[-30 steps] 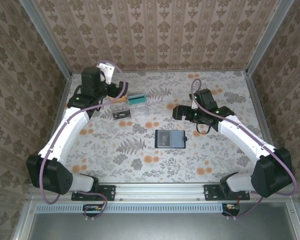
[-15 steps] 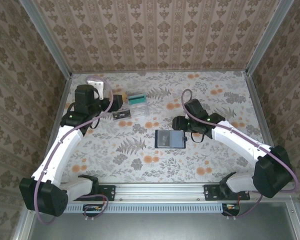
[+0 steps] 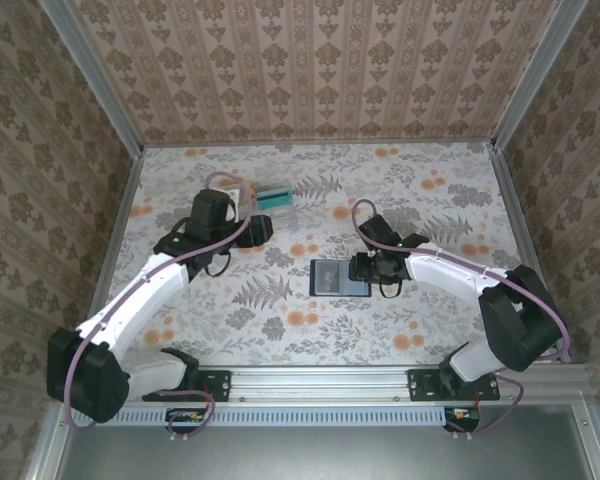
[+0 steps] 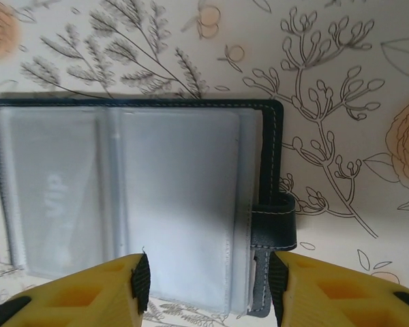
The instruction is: Take the credit cards out of the card holder
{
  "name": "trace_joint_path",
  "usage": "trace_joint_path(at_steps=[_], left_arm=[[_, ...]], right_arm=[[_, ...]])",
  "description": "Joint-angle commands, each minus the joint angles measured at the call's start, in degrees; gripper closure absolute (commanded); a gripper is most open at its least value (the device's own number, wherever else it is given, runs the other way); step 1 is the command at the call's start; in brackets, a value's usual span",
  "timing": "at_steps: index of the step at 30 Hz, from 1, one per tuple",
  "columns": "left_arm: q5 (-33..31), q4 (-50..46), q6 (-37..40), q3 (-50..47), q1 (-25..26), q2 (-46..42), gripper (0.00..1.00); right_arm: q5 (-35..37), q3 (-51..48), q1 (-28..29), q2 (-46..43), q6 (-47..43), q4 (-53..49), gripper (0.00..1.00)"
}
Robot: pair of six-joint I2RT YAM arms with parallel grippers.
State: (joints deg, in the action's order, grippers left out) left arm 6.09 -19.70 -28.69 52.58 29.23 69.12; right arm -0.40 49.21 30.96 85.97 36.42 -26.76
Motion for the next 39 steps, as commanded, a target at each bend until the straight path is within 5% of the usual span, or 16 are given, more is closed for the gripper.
trace_joint_path(at_steps=[1,7,18,39], left_arm=[[-1.8,1.9,-4.5,0.3,3.2,2.1,0.25],[-3.5,0.1,-8.0,1.9,7.3,7.6,0.35],[7.3,4.6,-11.1,0.3,8.5,14.3,0.54],[16.0,12.3,-14.8,-4.3,9.4,22.0,0.62]], right_arm=[[-0.9,-1.5,-0.3,2.1,0.2,1.0,0.48],[-2.6,-2.9,-0.8,4.7,-0.3,4.4,0.5],[-7.1,-4.2,0.4,6.4,4.4,9.6,0.6],[-5.6,-5.2,6.4,6.8,13.8,12.1,0.62]])
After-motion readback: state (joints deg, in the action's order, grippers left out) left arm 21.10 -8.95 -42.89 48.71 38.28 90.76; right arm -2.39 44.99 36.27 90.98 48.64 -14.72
